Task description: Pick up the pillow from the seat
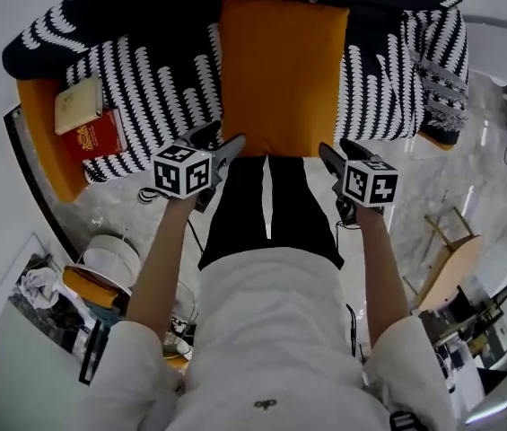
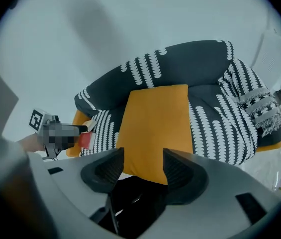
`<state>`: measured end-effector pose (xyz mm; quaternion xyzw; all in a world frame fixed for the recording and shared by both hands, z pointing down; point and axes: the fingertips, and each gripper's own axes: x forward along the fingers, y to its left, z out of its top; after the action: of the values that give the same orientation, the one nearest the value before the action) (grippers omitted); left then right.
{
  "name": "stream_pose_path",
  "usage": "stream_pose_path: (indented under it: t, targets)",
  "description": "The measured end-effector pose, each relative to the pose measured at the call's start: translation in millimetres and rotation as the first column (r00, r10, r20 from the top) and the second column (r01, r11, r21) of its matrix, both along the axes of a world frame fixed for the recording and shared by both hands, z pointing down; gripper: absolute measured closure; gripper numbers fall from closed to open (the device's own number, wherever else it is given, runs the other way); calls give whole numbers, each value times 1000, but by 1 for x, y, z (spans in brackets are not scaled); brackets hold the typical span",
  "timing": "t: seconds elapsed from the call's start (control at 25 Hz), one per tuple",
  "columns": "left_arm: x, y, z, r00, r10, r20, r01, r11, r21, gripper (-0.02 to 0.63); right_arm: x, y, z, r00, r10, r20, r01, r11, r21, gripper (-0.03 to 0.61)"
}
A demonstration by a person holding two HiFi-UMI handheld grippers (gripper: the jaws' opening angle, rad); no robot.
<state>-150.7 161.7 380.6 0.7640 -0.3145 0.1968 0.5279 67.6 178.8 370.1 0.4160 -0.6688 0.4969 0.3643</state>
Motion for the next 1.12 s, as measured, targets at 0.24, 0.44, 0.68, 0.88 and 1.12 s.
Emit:
stream_pose_path:
  t: [0.24,0.44,0.68,0.88,1.12]
  targets:
    - [2,-10,39,1000,-26,16,27,999,-43,273,3,-13,26,999,-11,33,11,1000,12,308]
    - [-1,-20,73,998,-59,38,62,995,-83,213,15,-21,56,1000,15,16,-15,1000,5,284]
    - [-3,-35,110,992,-83,95,94,989,-112,154,34,-40,88,998,61,22,-61,998,12,241]
    - [-5,-53,138,985,-142,103,155,979,-134,106,44,-61,115,998,55,39,-56,998,25,183]
    - [4,-60,168,987,-130,90,143,978,-153,69,53,-79,148,998,41,51,-41,999,11,155]
